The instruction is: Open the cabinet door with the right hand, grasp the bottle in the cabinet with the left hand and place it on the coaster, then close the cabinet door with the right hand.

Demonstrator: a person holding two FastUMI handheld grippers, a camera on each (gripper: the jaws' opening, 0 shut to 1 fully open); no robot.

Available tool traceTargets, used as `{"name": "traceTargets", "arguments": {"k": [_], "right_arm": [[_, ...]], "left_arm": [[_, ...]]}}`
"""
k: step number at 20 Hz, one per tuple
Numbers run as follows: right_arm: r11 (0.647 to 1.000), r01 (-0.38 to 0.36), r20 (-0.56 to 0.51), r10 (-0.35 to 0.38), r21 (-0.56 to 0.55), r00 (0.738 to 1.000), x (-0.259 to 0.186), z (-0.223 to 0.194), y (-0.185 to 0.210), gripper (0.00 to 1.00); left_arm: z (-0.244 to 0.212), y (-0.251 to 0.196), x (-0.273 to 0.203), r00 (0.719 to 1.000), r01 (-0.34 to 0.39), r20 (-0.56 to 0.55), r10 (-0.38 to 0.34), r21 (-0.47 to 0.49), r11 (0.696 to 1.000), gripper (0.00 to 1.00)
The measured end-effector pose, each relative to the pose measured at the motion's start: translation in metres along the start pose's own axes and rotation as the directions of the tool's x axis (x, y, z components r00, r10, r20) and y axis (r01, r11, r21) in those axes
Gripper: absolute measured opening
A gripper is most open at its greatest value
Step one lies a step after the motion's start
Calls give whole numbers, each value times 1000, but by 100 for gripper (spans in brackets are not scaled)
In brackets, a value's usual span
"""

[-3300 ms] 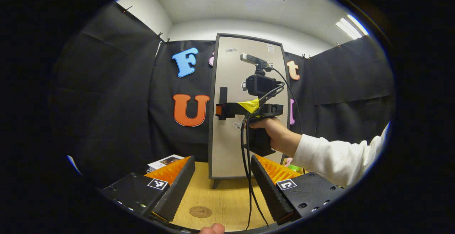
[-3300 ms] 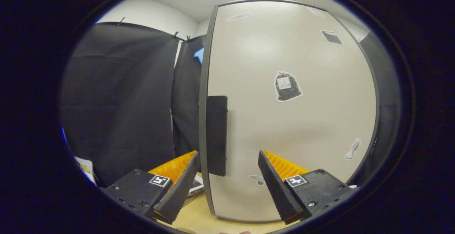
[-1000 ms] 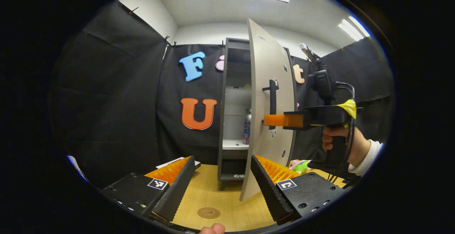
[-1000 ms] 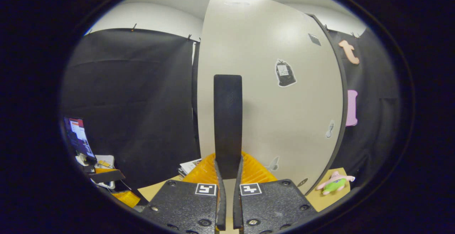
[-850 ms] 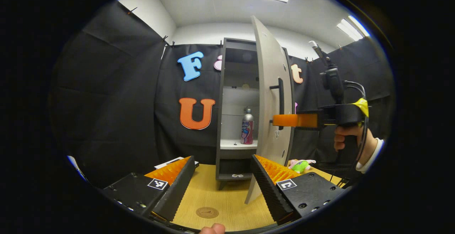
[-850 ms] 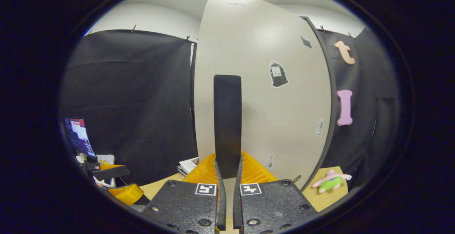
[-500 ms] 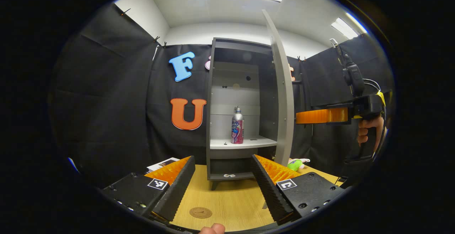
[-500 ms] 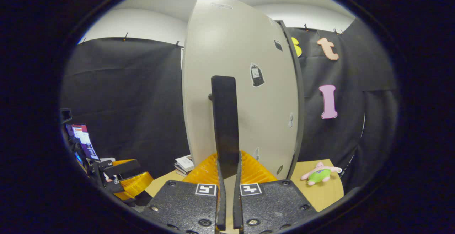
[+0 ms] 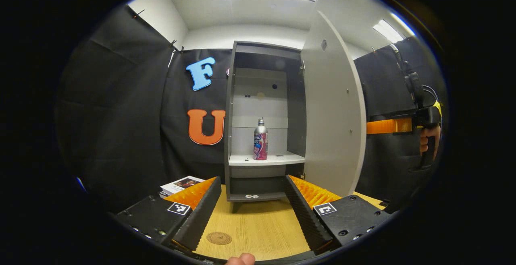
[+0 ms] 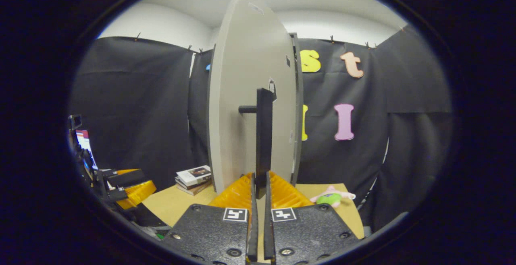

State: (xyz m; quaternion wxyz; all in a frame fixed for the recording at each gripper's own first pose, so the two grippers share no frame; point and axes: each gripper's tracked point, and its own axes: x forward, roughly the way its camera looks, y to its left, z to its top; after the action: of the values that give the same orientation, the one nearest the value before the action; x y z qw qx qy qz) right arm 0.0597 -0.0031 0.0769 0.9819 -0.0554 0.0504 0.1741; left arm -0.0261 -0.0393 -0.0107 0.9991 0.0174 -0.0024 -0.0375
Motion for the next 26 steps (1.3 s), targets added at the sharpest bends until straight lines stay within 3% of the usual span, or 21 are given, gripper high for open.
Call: {"name": "traceTargets", "arguments": {"k": [3,7,11,16,18,21,22,23,24,25,26], "right_arm": [[996,53,6,-54,69,999,-11,-3,-26,7],[987,152,20,-153,53,988,-18,-2,-64,6],[990,107,39,-111,90,993,-16,-1,-60,4],[984,136,67,-144,113,987,-36,4,-60,4],[976,191,88,-201,108,976,-54,7,-76,4],[956,291,68,-292,17,954,-75,-11,-91,4],[953,303,62,-302,-11,951,-77,-17,-89,25],[950,310,54,-308,-35,950,-78,-25,-89,38],[947,317,45,-315,-47,948,-79,-31,-88,61],[951,305,43,-303,-44,952,-77,-36,-84,69],[960,278,47,-276,-26,960,-76,-37,-76,86]], "left_arm": [[0,-8,1,1000,12,8,-12,-1,1000,95],[1,-17,-1,1000,27,7,-27,6,1000,95],[0,-20,-1,1000,31,2,-31,5,1000,95],[-3,-20,1,999,30,-12,-30,5,1000,95],[-3,-19,7,999,32,-16,-32,10,999,95],[5,-20,23,999,44,0,-44,34,998,95],[11,-20,32,999,47,17,-48,47,998,95],[16,-22,42,998,51,30,-53,60,997,95],[19,-24,51,997,62,39,-64,66,996,95],[20,-28,62,996,72,42,-75,68,995,95],[22,-32,73,995,84,48,-88,70,994,95]]}}
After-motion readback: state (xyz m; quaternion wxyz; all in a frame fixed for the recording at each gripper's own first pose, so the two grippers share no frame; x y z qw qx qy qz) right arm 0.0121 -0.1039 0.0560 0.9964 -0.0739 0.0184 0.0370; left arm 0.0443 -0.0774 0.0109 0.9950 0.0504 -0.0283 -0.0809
